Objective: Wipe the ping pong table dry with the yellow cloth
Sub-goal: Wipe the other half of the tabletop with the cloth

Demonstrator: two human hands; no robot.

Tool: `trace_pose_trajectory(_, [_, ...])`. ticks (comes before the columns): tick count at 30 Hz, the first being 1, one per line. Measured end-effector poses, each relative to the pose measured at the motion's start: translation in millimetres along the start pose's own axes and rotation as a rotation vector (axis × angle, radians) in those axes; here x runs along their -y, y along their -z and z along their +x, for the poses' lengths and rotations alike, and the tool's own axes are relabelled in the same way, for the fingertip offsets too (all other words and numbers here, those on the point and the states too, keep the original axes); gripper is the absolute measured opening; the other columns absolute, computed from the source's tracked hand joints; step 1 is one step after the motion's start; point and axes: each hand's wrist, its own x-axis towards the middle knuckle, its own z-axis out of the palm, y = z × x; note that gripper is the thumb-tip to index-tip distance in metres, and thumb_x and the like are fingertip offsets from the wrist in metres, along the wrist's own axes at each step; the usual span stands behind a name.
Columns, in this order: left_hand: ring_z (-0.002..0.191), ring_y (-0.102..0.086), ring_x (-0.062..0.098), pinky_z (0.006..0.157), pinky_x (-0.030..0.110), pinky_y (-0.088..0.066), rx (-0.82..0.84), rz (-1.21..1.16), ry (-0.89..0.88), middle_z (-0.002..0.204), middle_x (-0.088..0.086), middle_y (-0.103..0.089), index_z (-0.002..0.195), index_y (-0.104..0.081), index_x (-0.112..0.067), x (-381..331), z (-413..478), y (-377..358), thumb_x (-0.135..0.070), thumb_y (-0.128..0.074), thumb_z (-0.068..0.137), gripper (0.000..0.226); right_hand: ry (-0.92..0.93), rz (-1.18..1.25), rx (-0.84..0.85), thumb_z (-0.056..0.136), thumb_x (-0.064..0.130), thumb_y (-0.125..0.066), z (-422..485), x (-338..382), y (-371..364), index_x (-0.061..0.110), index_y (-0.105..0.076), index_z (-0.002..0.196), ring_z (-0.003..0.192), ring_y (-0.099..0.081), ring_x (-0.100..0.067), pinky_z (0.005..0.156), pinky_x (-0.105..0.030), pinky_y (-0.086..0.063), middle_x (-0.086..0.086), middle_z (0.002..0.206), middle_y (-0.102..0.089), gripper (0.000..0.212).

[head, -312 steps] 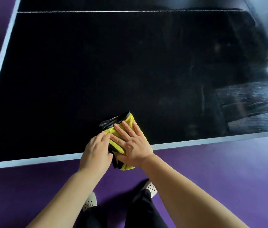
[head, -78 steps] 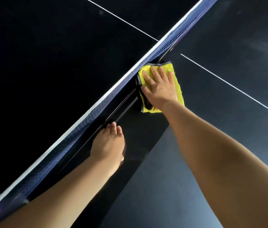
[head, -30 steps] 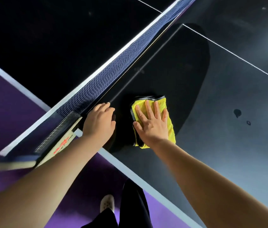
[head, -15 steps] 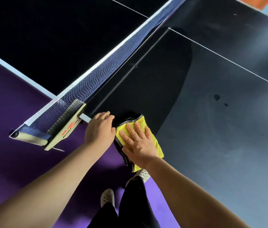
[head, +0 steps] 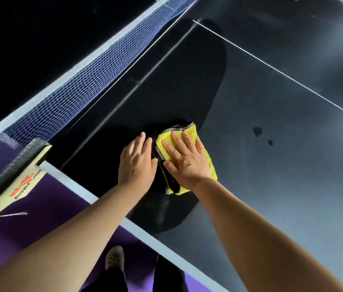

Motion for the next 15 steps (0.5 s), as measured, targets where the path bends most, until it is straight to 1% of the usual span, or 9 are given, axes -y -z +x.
trace_pose_trajectory(2, [0.133,-0.038,0.030,0.107,0.042,-0.032,-0.026,-0.008,0.009,0.149,0.015,-0.035,0.140,-0.041,-0.006,-22.2,22.6,-10.2,-0.026,-0.060,0.087,0.060,-0.013,-0.013,-0.014,0.089,0.066,-0.007,21.5,-29.5,9.6,0.046,-0.005,0.153,0.151,0.014,-0.020,0.121,-0.044,0.013,0.009,0.165,0.002,0.067])
trace_pose_trajectory(4, [0.134,-0.035,0.029,0.109,0.042,-0.028,-0.025,0.016,0.012,0.150,0.015,-0.032,0.141,-0.039,-0.006,-45.6,49.4,-21.3,-0.029,-0.059,0.087,0.062,-0.026,-0.020,-0.015,0.097,0.062,-0.018,44.9,-60.7,18.7,0.045,-0.004,0.154,0.151,0.015,-0.020,0.121,-0.045,0.012,0.008,0.165,0.003,0.061])
trace_pose_trajectory(6, [0.135,-0.033,0.029,0.111,0.042,-0.025,-0.024,0.050,0.002,0.151,0.015,-0.031,0.142,-0.038,-0.005,-58.3,66.3,-27.4,-0.031,-0.057,0.087,0.064,-0.036,-0.019,-0.022,0.099,0.059,-0.023,62.2,-77.6,27.0,0.044,-0.004,0.154,0.150,0.016,-0.019,0.121,-0.046,0.011,0.008,0.165,0.004,0.060])
trace_pose_trajectory(11, [0.134,-0.033,0.029,0.112,0.045,-0.022,-0.054,0.086,-0.006,0.148,0.015,-0.034,0.142,-0.035,-0.002,-92.5,123.2,-38.9,-0.036,-0.052,0.087,0.066,-0.071,-0.024,-0.044,0.099,0.060,-0.022,117.5,-137.4,47.0,0.043,-0.006,0.154,0.151,0.015,-0.019,0.121,-0.045,0.010,0.008,0.165,0.004,0.060])
trace_pose_trajectory(13, [0.132,-0.038,0.031,0.110,0.047,-0.026,-0.071,0.076,-0.033,0.144,0.017,-0.040,0.139,-0.040,0.000,-100.6,137.8,-44.0,-0.034,-0.056,0.085,0.066,-0.090,-0.022,-0.052,0.099,0.060,-0.022,139.1,-158.0,56.3,0.043,-0.007,0.155,0.151,0.014,-0.018,0.121,-0.045,0.010,0.008,0.165,0.004,0.060])
trace_pose_trajectory(15, [0.130,-0.040,0.030,0.110,0.047,-0.027,-0.065,0.096,-0.068,0.141,0.017,-0.044,0.137,-0.043,0.000,-105.0,145.2,-50.3,-0.035,-0.059,0.083,0.066,-0.112,-0.024,-0.064,0.099,0.061,-0.021,161.0,-176.7,64.6,0.043,-0.007,0.154,0.151,0.014,-0.018,0.121,-0.045,0.009,0.008,0.165,0.004,0.060])
